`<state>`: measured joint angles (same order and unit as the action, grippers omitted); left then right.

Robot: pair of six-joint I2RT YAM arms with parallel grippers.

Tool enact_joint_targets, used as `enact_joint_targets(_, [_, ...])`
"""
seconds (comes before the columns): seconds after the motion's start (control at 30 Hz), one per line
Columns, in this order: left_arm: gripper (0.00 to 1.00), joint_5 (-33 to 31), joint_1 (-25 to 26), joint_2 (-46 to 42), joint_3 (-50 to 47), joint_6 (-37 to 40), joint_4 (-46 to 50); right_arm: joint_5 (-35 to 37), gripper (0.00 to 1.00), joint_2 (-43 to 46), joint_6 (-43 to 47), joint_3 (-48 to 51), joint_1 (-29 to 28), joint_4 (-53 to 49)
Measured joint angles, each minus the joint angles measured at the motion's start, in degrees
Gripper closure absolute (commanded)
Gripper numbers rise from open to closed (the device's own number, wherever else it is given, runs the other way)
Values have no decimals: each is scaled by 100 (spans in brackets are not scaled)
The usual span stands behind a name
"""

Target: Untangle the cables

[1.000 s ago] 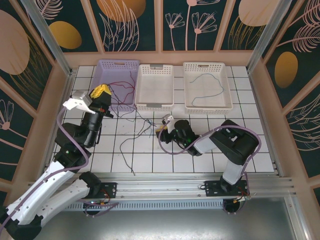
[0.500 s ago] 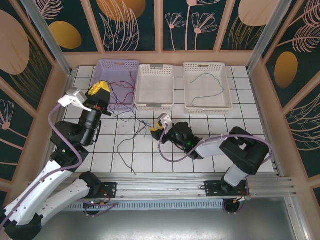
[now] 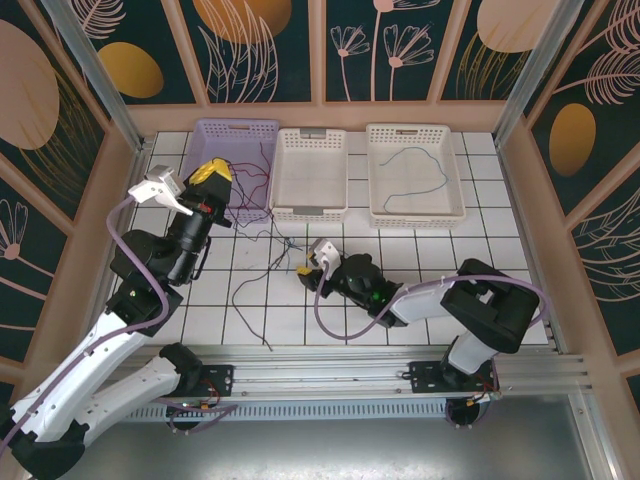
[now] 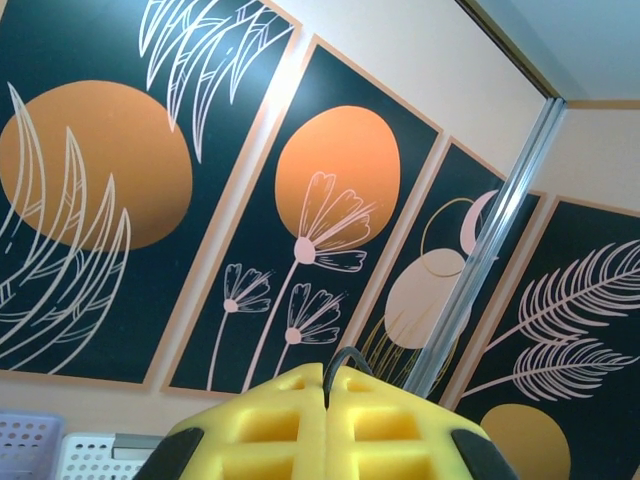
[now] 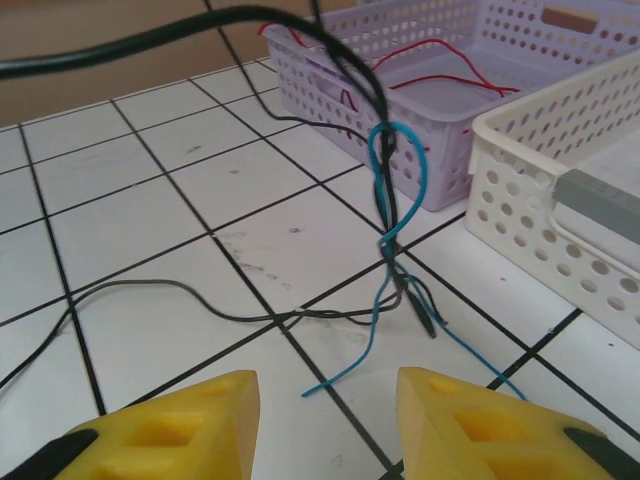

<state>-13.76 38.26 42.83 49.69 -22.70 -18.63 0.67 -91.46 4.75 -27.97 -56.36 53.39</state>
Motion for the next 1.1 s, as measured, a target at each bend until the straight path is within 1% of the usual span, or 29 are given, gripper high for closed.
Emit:
enact_joint_targets(0.13, [100,52,0,2,31,-57,59,127,58,-175,205,-236,2,-42])
enact_joint_targets(0.33, [100,136,0,15,63,-118,107,103,58,-538,380,-654,87,-103])
enact_joint_targets(0.43, [100,140,0,31,63,-125,140,66,60,-704,402,-780,181,-127])
enact_joint_targets(0.53, [100,142,0,37,70,-125,197,-33,67,-833,420,-887,271,-199])
enact_joint_targets(0.57, [100,142,0,37,74,-125,216,-63,71,-861,424,-920,297,-236])
enact_joint_targets(0.6, [100,140,0,37,81,-122,225,-90,77,-881,417,-935,321,-243])
enact_joint_targets(0.63, [100,140,0,35,81,-125,227,-118,87,-887,411,-940,343,-262])
enact_joint_targets(0.67, [100,140,0,35,90,-125,238,-146,93,-890,417,-940,358,-275])
enact_joint_targets(0.7, [100,138,0,35,94,-122,240,-184,98,-890,407,-940,382,-289])
enact_joint_targets(0.73, [100,136,0,35,96,-122,243,-214,100,-890,398,-940,393,-299])
enact_joint_targets(0.9, [100,131,0,24,101,-120,247,-315,100,-883,365,-879,496,-286])
enact_joint_targets(1.1, [100,-39,0,-9,317,13,520,-376,100,-608,24,-400,837,-282])
